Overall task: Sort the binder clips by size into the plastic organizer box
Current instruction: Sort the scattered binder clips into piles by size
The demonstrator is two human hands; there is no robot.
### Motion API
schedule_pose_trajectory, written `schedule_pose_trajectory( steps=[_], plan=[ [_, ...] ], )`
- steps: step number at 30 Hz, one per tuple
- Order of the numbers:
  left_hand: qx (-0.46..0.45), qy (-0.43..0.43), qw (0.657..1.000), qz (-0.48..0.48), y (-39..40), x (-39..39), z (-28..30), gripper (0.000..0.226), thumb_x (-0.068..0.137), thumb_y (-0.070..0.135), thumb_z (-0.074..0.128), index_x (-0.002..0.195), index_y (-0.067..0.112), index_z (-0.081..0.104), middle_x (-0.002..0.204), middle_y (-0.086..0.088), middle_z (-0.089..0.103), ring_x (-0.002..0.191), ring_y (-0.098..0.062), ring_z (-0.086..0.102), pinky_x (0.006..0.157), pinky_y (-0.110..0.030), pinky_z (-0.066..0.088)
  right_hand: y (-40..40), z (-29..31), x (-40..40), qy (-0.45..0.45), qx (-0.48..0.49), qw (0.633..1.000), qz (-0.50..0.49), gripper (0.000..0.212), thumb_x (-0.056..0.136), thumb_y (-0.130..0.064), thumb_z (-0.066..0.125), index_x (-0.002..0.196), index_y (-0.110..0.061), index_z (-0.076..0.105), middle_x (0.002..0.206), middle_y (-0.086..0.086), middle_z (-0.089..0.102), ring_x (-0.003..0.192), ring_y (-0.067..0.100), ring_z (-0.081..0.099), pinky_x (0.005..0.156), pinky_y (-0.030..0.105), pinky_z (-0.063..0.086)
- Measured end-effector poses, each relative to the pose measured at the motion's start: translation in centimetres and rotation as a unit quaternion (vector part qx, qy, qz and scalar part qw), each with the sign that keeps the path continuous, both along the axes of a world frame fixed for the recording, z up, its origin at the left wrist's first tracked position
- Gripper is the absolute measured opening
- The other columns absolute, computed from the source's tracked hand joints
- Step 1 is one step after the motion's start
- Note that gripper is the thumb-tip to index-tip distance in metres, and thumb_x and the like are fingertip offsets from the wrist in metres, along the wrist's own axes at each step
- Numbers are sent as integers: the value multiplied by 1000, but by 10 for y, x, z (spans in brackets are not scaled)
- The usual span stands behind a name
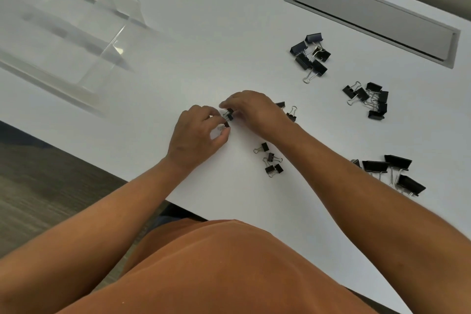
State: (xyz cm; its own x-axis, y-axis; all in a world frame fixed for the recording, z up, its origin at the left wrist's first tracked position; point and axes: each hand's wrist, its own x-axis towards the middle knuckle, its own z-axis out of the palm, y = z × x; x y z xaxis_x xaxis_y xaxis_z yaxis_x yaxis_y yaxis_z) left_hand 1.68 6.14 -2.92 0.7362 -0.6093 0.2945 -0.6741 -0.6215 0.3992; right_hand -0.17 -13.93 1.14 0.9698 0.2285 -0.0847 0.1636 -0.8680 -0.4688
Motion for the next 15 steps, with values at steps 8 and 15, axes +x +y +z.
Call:
schedule_pose_trajectory(
  steps=[8,15],
  plan=[
    [13,64,998,8,-15,4,3,11,91,25,77,97,15,80,97,1,78,87,-29,64,76,-40,48,1,-4,6,20,-20,998,-61,26,91,-5,65,113,-16,73,105,5,70,96,27,65,74,35,47],
    [35,232,971,42,-30,16,23,11,88,24,79,99,21,78,91,6,77,87,-14,67,78,-32,52,6,-8,-7,37,167,949,-265,25,88,-1,70,106,-18,70,93,-1,65,82,16,65,76,37,58]
  ],
)
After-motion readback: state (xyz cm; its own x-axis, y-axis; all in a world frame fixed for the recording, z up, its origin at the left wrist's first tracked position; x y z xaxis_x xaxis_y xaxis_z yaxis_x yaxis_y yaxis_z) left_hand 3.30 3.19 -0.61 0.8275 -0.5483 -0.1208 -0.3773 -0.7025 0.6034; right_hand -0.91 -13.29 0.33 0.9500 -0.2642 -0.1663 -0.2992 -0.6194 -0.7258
